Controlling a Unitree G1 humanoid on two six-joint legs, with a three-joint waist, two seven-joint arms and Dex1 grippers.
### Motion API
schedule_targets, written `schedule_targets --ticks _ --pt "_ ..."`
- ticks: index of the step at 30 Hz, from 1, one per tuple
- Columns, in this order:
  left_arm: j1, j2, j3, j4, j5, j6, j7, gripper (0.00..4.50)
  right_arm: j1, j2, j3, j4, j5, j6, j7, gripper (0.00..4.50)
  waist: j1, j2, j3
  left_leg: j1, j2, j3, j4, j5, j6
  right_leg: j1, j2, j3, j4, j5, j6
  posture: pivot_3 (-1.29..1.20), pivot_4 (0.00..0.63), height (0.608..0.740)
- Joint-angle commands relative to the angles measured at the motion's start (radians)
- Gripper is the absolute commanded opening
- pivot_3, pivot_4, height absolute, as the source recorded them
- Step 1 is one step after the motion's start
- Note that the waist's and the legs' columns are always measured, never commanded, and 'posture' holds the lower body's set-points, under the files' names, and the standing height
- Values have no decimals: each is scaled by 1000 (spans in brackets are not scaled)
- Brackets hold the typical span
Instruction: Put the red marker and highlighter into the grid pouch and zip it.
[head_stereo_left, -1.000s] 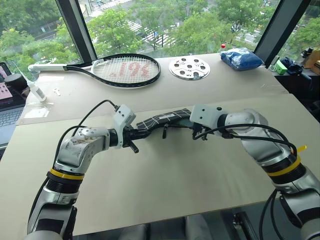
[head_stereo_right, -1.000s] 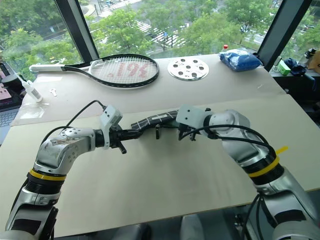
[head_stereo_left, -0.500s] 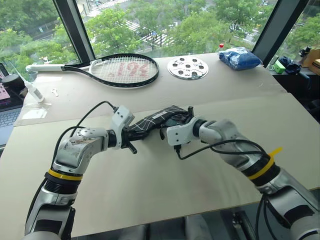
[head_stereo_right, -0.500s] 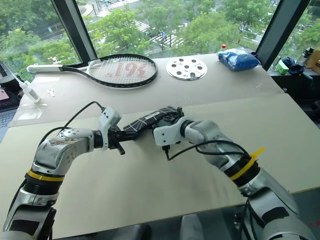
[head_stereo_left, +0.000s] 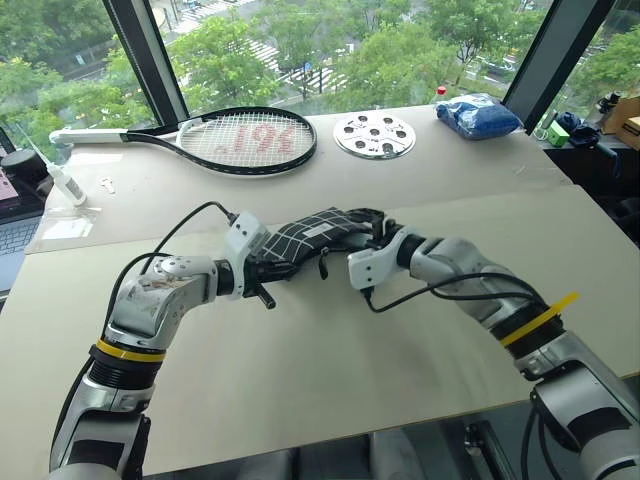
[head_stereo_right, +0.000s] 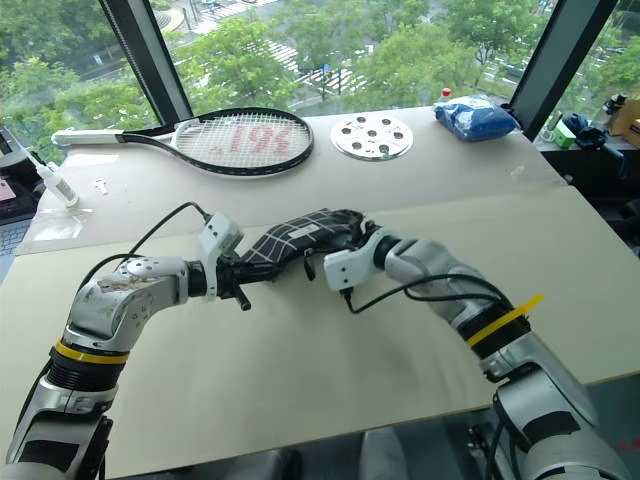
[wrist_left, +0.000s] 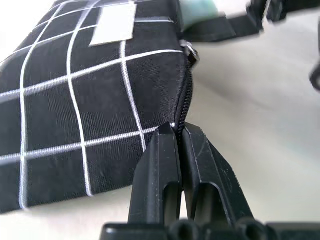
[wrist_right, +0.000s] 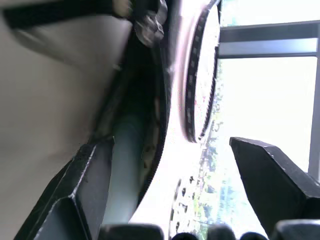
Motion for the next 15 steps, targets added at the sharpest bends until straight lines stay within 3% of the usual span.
schedule_targets --ticks 1,8,11,15 --pt "-25 -9 48 -34 -38 13 -1 0 -52 -43 -88 23 29 -49 -18 3953 -1 0 0 0 0 0 0 0 0 0 0 0 0 0 0 0 150 740" --pt "-32 -21 60 -23 -52 25 7 0 1 -48 -152 -32 159 -53 96 3953 -12 0 0 0 0 0 -1 0 0 0 0 1 0 0 0 0 150 740" --pt "-34 -25 66 -21 -57 30 8 0 104 -16 -238 -240 470 125 297 3953 -11 0 0 0 1 0 -1 0 0 0 0 1 -1 0 0 0 150 740" --pt "-37 -29 72 -15 -55 35 9 0 171 -4 -349 -481 762 380 423 3953 -9 0 0 0 1 -1 -1 0 1 0 0 1 -1 0 0 0 150 740"
